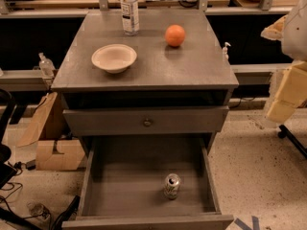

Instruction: Pick 7up can from middle drawer and place on counter

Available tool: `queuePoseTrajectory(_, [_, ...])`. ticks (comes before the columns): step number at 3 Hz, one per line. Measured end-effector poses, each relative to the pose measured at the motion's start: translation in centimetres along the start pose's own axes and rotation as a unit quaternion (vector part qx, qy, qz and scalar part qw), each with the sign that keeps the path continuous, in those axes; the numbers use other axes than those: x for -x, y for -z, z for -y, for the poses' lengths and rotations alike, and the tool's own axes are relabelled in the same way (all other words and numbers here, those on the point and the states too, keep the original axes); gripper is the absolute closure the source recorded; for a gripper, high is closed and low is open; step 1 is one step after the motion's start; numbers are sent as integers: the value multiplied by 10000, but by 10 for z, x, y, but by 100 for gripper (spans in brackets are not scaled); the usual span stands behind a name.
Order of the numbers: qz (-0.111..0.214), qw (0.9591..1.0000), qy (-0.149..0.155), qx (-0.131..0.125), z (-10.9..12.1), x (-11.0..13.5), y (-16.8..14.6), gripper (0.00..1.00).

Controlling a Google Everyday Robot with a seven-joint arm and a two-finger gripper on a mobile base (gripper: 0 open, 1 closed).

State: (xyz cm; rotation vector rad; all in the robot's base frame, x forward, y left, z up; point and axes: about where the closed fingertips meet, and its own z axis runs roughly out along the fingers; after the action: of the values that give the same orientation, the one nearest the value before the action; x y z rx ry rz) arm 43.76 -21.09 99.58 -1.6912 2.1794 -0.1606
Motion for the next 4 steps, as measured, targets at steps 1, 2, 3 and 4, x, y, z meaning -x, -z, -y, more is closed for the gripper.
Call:
queuePoseTrajectory(1, [14, 10000, 3, -7, 0, 0, 0, 0])
queuePoseTrajectory(2, [388, 9992, -29, 129, 0, -5, -22, 0])
queuePoseTrajectory(3, [1208, 9919, -13, 401, -10, -14, -78, 0])
queuePoseTrajectory(4, [2075, 9770, -141, 466, -25, -23, -130, 0])
